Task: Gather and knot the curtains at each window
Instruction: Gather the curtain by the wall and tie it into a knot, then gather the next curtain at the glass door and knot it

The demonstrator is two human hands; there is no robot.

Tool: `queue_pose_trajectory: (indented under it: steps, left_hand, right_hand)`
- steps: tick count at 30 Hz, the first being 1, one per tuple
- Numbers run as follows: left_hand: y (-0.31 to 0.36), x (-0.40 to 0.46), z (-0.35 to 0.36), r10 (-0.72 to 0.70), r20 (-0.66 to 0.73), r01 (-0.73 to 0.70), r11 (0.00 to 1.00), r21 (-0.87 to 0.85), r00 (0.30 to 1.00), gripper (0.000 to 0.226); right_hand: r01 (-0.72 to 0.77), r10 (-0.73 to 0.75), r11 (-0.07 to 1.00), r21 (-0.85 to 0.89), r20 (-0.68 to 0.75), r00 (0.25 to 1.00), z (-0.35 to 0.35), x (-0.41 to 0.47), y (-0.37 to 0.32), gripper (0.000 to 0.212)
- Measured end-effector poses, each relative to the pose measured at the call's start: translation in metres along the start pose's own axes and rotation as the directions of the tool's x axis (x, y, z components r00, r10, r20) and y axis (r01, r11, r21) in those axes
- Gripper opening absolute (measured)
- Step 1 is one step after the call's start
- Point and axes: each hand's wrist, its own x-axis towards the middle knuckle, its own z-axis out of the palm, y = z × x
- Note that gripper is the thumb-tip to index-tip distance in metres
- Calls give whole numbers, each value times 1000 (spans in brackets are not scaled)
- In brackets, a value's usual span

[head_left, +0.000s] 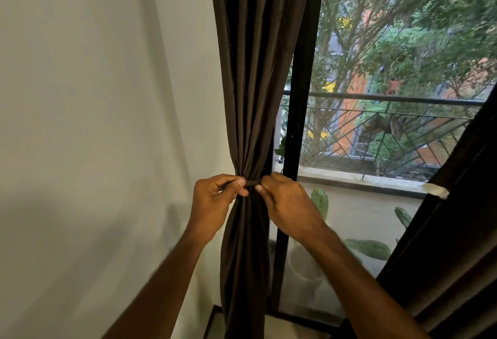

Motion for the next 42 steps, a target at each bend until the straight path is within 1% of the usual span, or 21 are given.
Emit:
queue_pose_trajectory:
  steps: [2, 4, 7, 8, 11, 13, 14, 15, 18, 20, 22, 25, 28, 30, 32, 36, 39, 42]
  left_hand:
    - [5, 5, -2, 38, -33, -37, 998, 55, 999, 15]
    - [9, 15, -10, 78, -57, -72, 991, 109, 995, 16]
    - [11, 26, -18, 138, -10, -131, 963, 236, 990, 15]
    - [10, 27, -16, 140, -11, -132, 959, 250, 990, 14]
    - [7, 26, -9, 90, -48, -78, 973, 217, 995, 13]
    - [5, 28, -9, 108, -55, -92, 965, 244, 993, 11]
    - [3, 31, -11, 142, -62, -119, 953, 280, 988, 10]
    - [1, 34, -14, 187, -75, -153, 932, 327, 979, 11]
    - [0, 42, -20, 348, -89, -276, 855, 440, 933, 26]
    - [9, 43, -19, 467, -33, -397, 785, 475, 884, 34]
    - [24, 49, -16, 554, 55, -509, 715, 480, 831, 36]
    - [48, 71, -9, 594, 142, -584, 668, 462, 792, 37]
    - [80, 96, 3, 644, 210, -657, 602, 454, 736, 34]
    - [105, 115, 17, 671, 255, -703, 565, 431, 696, 25]
    - [129, 133, 36, 699, 284, -742, 533, 406, 657, 19]
    - [178, 152, 88, 717, 342, -784, 470, 406, 607, 19]
    - [226, 159, 126, 734, 357, -810, 462, 360, 577, 16]
    - [289, 165, 162, 772, 321, -832, 465, 303, 548, 17]
  right_hand:
    - [35, -36, 999, -42, -18, 999, 0, -1, 6, 26]
    - [30, -32, 996, -85, -16, 999, 3, -7, 17, 29]
    - [-19, 19, 994, -108, 3, 1000, 10, -22, 33, 33]
    - [-34, 35, 993, -116, 10, 999, 11, -23, 36, 33]
    - [-86, 93, 986, -144, 44, 995, 12, -20, 34, 28]
    - [-105, 118, 981, -164, 70, 991, 8, -16, 33, 27]
    - [-108, 124, 978, -177, 82, 989, 4, -13, 32, 28]
    - [-107, 125, 976, -188, 90, 988, -1, -9, 30, 28]
    - [-86, 105, 980, -182, 97, 990, -13, 0, 24, 26]
    - [-98, 109, 982, -162, 63, 992, -23, 7, 18, 29]
    - [-92, 95, 983, -156, 13, 995, -34, 17, 13, 28]
    - [-73, 63, 976, -207, -54, 997, -54, 36, 10, 21]
    - [-119, 78, 939, -323, -136, 988, -82, 58, 14, 24]
    - [-152, 82, 896, -416, -181, 980, -107, 68, 20, 26]
    - [-199, 101, 856, -477, -222, 970, -138, 75, 27, 24]
    - [-290, 129, 721, -629, -289, 949, -213, 78, 31, 15]
    - [-328, 91, 639, -696, -355, 930, -277, 75, 28, 11]
    - [-335, -5, 598, -728, -421, 907, -344, 74, 25, 5]
